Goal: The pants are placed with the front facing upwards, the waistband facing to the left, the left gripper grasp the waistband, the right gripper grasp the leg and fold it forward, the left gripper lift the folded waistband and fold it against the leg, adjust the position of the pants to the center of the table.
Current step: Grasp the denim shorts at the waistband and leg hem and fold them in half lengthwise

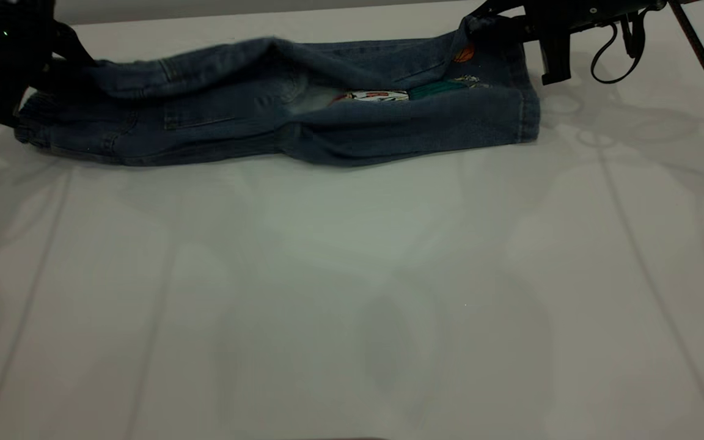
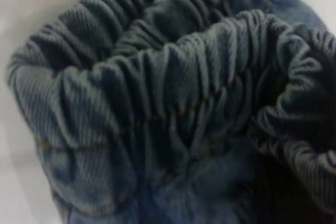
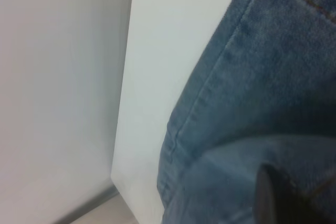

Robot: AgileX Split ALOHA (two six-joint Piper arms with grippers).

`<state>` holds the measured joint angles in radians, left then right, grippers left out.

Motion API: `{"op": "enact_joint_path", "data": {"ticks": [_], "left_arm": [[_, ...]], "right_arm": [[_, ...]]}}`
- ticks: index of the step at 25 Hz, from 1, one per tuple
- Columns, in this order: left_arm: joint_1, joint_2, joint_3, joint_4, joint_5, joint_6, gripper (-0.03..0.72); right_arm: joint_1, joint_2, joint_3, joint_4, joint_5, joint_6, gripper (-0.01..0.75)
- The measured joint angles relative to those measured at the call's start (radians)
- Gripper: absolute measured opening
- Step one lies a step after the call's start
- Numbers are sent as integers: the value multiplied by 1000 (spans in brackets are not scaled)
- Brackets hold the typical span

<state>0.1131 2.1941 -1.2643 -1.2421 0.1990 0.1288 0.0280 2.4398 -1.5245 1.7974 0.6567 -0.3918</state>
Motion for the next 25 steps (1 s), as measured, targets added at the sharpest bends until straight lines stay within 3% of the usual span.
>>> {"op": "enact_joint_path", "data": {"ticks": [5,11,17,25], "left_arm": [[0,12,-22,-18,1,83,244],[0,12,-33,-152,-22,97,384],[0,26,-41,-324,-47,107,410],[0,40,-58,-438,-54,307,411]], "right_arm": [[0,0,0,1,-12,5,113],[0,0,0,1,-57,69,213],[0,1,0,2,-83,88,321],[0,1,0,2,-28,-12,347]]}}
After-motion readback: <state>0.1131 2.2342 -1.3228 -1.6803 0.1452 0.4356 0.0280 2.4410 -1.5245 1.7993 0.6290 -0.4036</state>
